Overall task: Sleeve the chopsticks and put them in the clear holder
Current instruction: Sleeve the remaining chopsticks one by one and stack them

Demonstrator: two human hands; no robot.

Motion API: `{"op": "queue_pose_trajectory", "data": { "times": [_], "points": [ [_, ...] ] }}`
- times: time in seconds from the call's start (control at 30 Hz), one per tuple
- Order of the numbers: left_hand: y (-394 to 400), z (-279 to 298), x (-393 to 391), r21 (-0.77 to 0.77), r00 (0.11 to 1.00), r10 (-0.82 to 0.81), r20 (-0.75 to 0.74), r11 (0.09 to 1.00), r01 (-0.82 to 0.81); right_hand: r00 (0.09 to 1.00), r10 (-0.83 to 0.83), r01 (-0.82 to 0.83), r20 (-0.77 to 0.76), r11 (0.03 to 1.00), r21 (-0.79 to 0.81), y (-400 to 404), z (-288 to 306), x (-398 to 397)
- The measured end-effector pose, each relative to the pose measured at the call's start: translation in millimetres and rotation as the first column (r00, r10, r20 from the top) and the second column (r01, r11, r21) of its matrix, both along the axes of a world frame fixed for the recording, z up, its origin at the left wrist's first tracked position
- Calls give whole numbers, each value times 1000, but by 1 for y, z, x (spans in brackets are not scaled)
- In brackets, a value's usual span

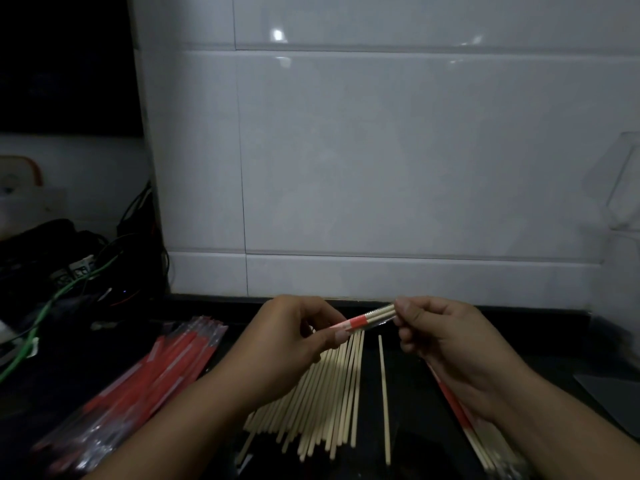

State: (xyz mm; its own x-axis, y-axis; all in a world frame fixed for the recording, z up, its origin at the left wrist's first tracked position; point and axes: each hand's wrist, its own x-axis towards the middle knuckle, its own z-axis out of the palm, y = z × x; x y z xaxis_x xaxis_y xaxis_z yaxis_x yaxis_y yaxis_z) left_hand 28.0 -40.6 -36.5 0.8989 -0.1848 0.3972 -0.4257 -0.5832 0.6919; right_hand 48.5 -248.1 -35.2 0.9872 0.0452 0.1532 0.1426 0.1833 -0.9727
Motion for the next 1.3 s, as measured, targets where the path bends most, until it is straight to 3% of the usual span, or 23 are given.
{"op": "queue_pose_trajectory", "data": {
  "times": [0.33, 0.5, 0.6, 0.8, 1.03, 1.17, 1.3],
  "points": [
    [3, 1, 1, 28, 1000, 21, -18, 999, -20, 986, -151, 152, 65, 988, 4, -5, 5, -1],
    [4, 1, 1, 34, 1000, 9, -26, 999, -8, 920, -226, 319, 320, 907, -276, -5, 6, -6],
    [3, 1, 0, 62, 998, -22, -56, 998, 26, 910, -208, 329, 358, 889, -319, 0, 3, -6],
    [3, 2, -1, 79, 990, -72, -117, 993, 82, 918, -248, 327, 309, 913, -242, 0, -2, 0],
    [4, 2, -2, 49, 993, -47, -107, 997, 52, 951, -248, 244, 187, 969, 40, 1, -2, 2],
    [4, 3, -1, 73, 989, -62, -134, 995, 72, 929, -308, 303, 205, 951, 54, -4, -3, 3],
    [4, 4, -3, 103, 982, -83, -170, 990, 102, 868, -373, 389, 327, 921, 16, -6, 0, 0]
  ]
}}
